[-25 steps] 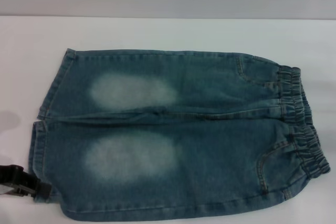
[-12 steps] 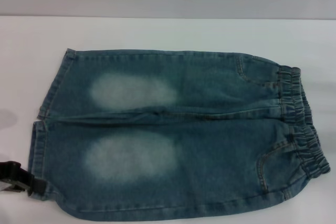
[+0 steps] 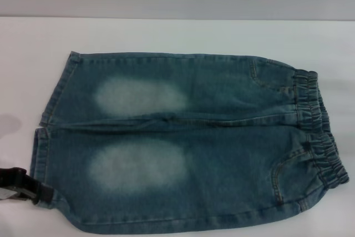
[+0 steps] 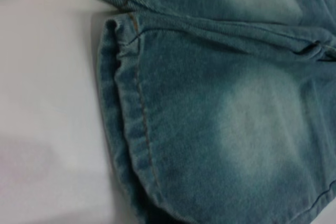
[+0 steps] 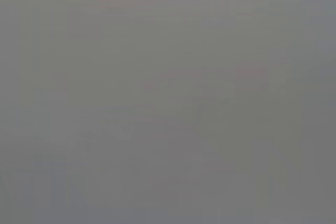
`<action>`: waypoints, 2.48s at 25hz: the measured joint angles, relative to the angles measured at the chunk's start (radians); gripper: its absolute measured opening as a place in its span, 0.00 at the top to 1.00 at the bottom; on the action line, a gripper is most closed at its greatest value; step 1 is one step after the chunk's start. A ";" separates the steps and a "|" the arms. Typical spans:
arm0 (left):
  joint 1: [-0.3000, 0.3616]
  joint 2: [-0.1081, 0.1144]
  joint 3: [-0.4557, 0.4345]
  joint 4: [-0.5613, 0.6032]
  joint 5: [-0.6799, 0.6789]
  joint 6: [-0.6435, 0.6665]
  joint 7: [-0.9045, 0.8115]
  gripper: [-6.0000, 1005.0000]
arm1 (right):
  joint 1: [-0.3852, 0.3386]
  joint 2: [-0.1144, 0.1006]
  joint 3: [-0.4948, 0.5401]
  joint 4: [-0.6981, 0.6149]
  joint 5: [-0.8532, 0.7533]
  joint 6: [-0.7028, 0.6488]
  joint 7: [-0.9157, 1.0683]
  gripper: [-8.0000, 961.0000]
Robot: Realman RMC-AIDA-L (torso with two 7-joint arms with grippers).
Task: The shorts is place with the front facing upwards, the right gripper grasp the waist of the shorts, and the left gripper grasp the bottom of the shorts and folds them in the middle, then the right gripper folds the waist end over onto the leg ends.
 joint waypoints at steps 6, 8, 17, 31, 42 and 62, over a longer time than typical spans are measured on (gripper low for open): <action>0.001 0.001 -0.044 0.000 0.000 -0.001 0.006 0.96 | 0.006 -0.015 -0.159 -0.159 -0.114 0.002 0.324 0.25; 0.002 0.002 -0.084 0.005 -0.001 -0.004 0.009 0.96 | 0.006 -0.029 -0.221 -0.216 -0.165 -0.014 0.457 0.25; 0.004 0.012 -0.138 0.008 -0.001 -0.024 0.033 0.96 | 0.006 -0.165 -0.432 -0.514 -0.430 -0.313 1.005 0.25; -0.007 0.008 -0.139 0.007 -0.004 -0.030 0.059 0.96 | 0.221 -0.261 -0.462 -0.830 -1.148 -0.681 1.410 0.25; -0.011 -0.005 -0.139 0.007 -0.014 -0.063 0.076 0.96 | 0.227 -0.230 -0.637 -0.916 -1.338 -0.711 1.455 0.25; -0.030 -0.019 -0.139 0.008 -0.049 -0.081 0.077 0.96 | 0.241 -0.119 -0.792 -0.931 -1.683 -0.611 1.429 0.25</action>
